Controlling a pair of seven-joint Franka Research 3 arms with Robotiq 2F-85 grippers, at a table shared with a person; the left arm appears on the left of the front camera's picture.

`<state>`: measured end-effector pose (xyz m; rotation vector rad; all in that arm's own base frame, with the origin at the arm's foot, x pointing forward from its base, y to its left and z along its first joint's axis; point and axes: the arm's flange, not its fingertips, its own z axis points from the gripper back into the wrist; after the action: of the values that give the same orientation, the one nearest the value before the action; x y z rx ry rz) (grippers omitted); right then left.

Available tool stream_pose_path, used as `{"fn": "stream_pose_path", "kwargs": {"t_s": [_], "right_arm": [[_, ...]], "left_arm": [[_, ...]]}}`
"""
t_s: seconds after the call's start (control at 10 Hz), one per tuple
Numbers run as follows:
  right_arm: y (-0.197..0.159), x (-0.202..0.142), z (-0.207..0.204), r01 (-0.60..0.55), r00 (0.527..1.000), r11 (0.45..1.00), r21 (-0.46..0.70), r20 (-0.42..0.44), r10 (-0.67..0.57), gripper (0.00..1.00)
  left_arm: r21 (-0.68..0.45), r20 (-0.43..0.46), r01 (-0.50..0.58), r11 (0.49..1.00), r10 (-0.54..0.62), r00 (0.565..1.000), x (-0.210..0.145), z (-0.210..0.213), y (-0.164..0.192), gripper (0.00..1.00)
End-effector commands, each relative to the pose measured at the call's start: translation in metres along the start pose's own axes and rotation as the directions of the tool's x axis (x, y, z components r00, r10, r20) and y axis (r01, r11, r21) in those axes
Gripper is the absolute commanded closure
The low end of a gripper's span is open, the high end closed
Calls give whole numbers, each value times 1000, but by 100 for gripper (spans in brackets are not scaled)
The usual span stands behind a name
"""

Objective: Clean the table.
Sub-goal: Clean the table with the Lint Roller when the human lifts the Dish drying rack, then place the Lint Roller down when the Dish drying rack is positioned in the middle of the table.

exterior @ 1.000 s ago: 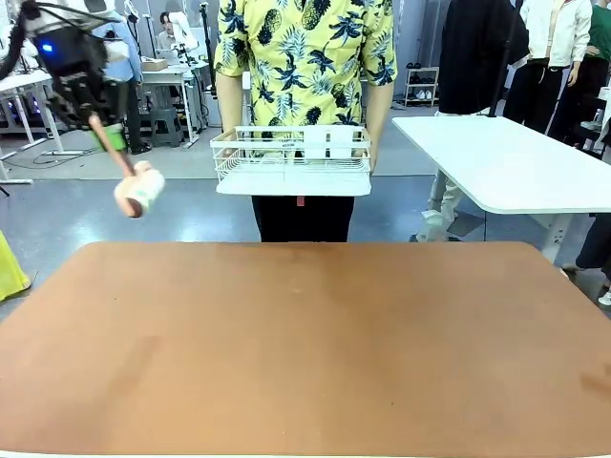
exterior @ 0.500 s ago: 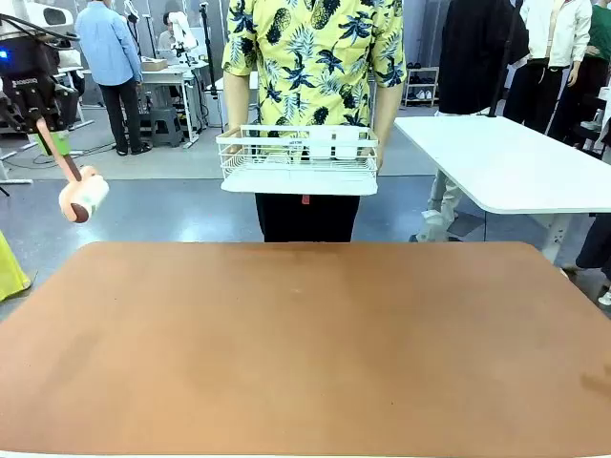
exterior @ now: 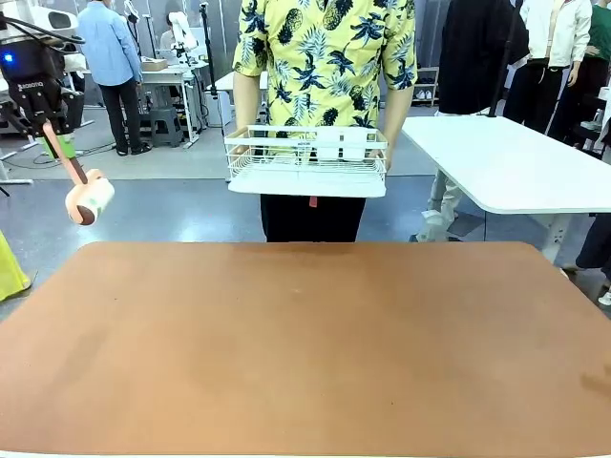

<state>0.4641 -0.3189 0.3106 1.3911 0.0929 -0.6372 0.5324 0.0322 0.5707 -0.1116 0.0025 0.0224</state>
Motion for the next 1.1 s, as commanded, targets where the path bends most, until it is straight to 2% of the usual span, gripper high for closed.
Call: {"fn": "stream_pose_path", "kwargs": {"t_s": [0.0, 1.0], "right_arm": [[1, -3, 0, -8, 1000, 1000, -5, -2, 8, 0], [1, -3, 0, -8, 1000, 1000, -5, -2, 8, 0]], "left_arm": [[12, 5, -1, 1000, 1, 1000, -2, 3, 2, 81], [12, 5, -1, 1000, 1, 1000, -2, 3, 2, 81]]}}
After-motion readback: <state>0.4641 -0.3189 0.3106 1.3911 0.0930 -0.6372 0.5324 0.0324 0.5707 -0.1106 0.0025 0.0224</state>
